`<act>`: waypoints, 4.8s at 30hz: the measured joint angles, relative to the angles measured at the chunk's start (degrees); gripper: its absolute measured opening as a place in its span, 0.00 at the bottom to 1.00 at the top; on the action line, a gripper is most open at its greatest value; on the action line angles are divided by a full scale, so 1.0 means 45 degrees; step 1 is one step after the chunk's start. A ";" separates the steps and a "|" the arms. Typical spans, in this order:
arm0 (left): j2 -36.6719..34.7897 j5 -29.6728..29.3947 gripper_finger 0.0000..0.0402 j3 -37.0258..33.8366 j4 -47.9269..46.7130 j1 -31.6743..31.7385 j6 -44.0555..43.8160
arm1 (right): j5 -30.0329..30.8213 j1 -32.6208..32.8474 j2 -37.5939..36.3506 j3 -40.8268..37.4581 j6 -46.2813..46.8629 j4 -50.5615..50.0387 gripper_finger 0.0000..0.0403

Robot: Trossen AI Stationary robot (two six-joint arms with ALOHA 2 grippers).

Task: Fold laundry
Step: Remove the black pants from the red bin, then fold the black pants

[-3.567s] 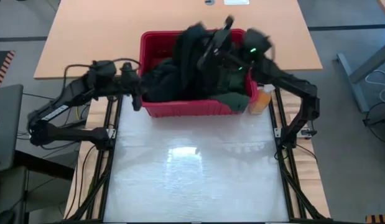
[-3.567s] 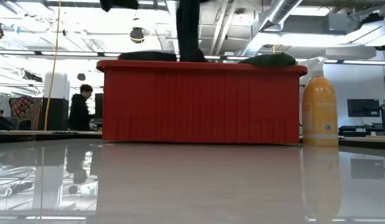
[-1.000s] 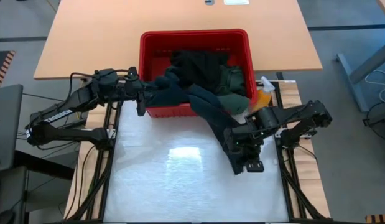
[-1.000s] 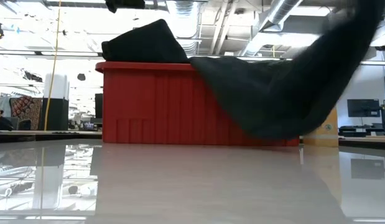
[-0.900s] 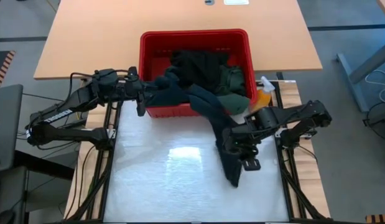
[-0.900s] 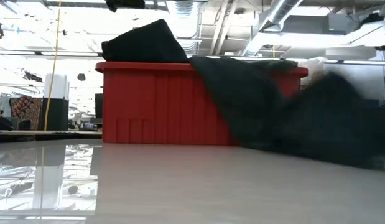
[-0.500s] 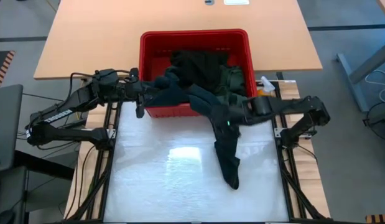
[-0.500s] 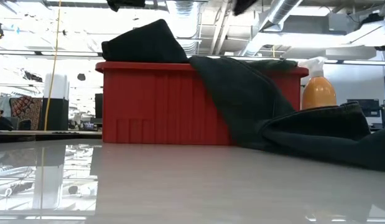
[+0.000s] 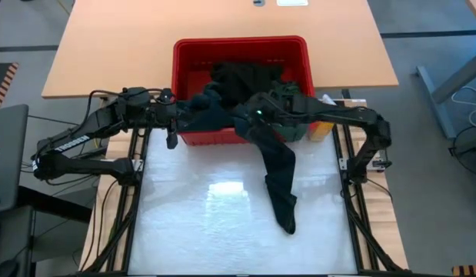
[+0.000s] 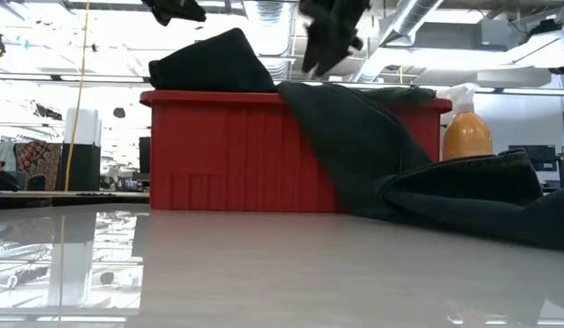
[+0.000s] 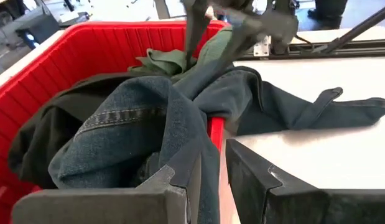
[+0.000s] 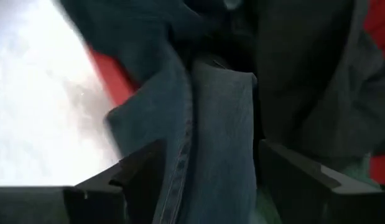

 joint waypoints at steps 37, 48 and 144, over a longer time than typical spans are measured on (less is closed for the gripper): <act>-0.0005 0.1363 0.17 0.0000 0.2164 0.0000 -0.0100 | -1.2086 0.0804 -0.4368 0.1258 -0.1510 0.6540 0.07; 0.0000 0.0997 0.17 0.0000 0.2435 0.0000 0.0946 | -1.1199 0.6121 -0.4318 0.1258 -0.1526 0.3664 0.07; 1.0428 -0.4997 0.01 -0.2093 0.1464 -0.6781 -0.8798 | -0.4750 0.3412 -1.2286 -1.4816 1.6995 0.0013 0.54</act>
